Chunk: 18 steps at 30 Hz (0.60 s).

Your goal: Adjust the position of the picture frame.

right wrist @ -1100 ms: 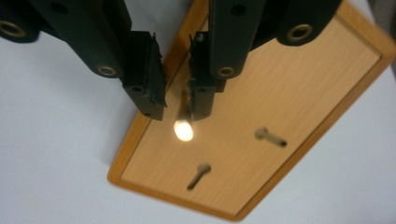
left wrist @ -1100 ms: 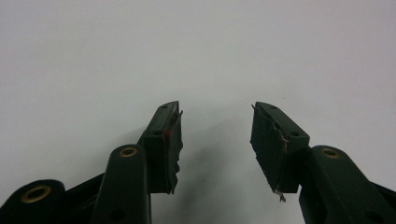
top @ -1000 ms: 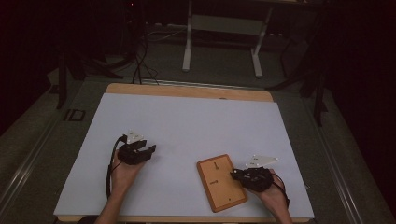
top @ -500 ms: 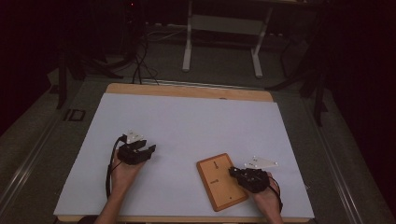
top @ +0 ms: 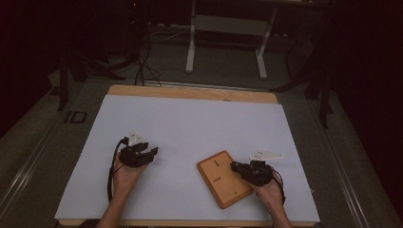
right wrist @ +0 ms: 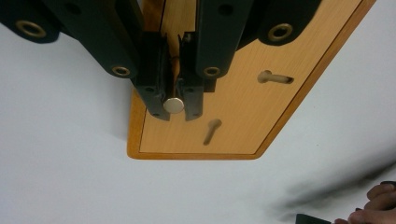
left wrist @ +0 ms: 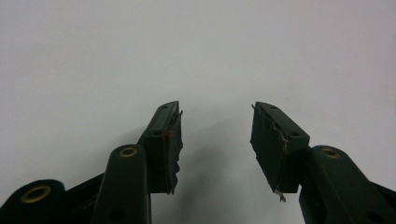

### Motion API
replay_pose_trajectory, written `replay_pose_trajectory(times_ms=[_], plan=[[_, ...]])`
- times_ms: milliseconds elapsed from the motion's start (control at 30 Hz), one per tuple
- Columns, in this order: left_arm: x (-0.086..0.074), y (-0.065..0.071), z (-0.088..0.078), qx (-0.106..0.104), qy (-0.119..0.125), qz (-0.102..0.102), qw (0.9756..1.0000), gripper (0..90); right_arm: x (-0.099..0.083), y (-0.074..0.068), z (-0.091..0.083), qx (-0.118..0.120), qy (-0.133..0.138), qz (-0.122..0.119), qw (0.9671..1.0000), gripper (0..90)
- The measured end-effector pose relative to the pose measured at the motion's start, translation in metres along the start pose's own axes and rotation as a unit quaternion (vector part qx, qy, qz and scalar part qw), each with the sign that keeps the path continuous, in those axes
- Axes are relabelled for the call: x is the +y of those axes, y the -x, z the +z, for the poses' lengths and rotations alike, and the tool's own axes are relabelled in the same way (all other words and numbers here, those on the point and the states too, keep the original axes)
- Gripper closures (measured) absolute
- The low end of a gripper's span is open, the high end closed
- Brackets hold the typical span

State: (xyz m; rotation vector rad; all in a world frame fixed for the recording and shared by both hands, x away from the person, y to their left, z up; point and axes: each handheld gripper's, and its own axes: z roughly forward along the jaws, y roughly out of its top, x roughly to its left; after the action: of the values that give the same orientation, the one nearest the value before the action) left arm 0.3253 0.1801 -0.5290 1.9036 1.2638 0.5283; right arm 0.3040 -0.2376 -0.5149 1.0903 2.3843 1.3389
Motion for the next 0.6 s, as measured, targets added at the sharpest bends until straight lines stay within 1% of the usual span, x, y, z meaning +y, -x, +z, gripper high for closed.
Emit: replay_pose_trajectory(times_ms=[200, 300, 367, 433, 500, 600], plan=[[0.000, 0.000, 0.000, 0.000, 0.000, 0.000, 1.0000, 52.5, 0.007, 0.001, 0.004, 0.007, 0.011, -0.005, 0.9999, 83.9], [0.000, 0.000, 0.000, -0.001, -0.001, 0.002, 1.0000, 52.5, 0.011, -0.001, 0.006, 0.011, 0.015, -0.017, 0.9997, 84.2], [0.000, 0.000, 0.000, -0.002, -0.002, 0.003, 1.0000, 52.5, 0.012, -0.002, 0.007, 0.010, 0.015, -0.020, 0.9996, 84.2], [0.000, 0.000, 0.000, -0.002, -0.002, 0.003, 1.0000, 52.5, 0.015, -0.005, 0.012, 0.016, 0.016, -0.032, 0.9992, 84.3], [0.000, 0.001, 0.001, -0.001, -0.002, 0.003, 1.0000, 52.5, 0.017, -0.006, 0.016, 0.019, 0.018, -0.037, 0.9990, 84.3], [0.000, 0.001, 0.001, -0.001, -0.002, 0.004, 1.0000, 52.5, 0.019, -0.009, 0.022, 0.031, 0.022, -0.043, 0.9984, 84.3]])
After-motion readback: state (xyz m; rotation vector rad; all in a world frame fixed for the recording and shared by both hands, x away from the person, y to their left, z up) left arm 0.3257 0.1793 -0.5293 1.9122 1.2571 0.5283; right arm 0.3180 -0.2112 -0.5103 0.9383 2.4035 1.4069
